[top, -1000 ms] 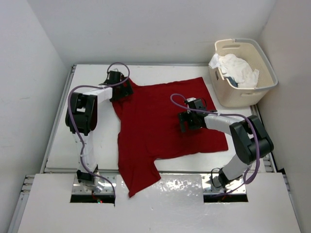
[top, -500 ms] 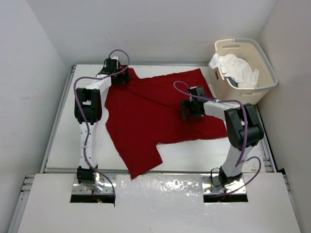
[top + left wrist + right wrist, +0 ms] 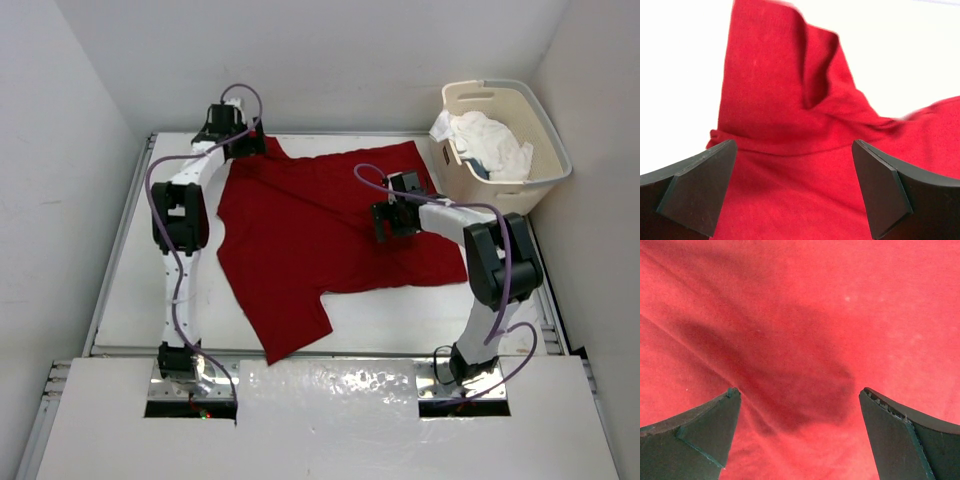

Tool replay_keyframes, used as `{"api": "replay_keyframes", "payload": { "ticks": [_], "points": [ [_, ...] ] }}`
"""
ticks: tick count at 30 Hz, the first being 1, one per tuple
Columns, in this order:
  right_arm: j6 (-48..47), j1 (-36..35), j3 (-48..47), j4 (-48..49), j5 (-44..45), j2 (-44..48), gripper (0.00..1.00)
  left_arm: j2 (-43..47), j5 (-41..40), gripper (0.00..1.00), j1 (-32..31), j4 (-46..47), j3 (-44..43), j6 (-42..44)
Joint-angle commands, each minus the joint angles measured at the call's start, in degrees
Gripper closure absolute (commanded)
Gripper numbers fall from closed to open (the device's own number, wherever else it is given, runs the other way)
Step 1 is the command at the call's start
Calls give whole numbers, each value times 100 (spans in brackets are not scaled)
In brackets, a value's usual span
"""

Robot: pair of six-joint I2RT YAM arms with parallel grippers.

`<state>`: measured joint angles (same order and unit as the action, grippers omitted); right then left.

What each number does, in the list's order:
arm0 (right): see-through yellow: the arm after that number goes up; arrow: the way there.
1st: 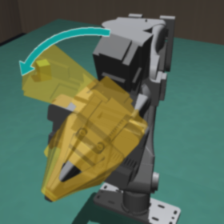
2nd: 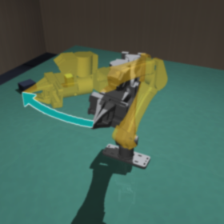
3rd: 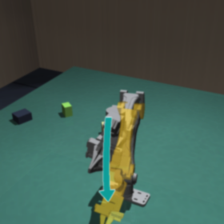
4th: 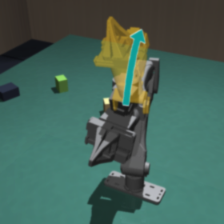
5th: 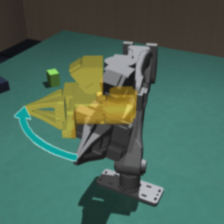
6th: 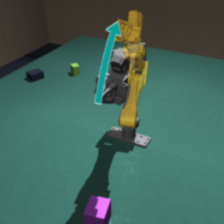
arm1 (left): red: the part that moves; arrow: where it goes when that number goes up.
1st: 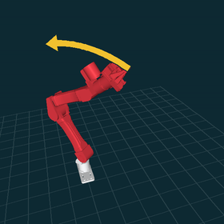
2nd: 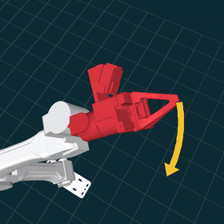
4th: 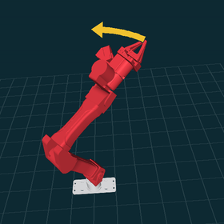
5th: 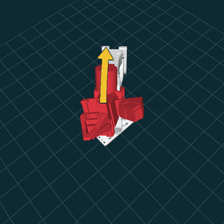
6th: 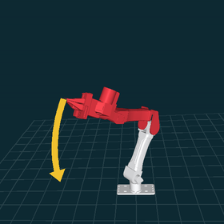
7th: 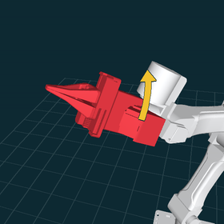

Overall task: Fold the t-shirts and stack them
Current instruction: Flatten out the tshirt

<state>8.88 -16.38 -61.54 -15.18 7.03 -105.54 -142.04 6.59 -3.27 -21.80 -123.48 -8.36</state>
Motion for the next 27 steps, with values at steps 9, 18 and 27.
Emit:
{"api": "replay_keyframes", "payload": {
  "ticks": [9,18,27],
  "points": [
    [526,30,125,270,378,623,1,2916,79,0,-112,879,3328,-1237],
    [861,460,721,305,194,815,1,2762,-25,0,-350,1223,4676,-1634],
    [1264,452,1478,375,-139,912,1,1434,-633,0,-61,264,3332,-1230]
  ]
}}
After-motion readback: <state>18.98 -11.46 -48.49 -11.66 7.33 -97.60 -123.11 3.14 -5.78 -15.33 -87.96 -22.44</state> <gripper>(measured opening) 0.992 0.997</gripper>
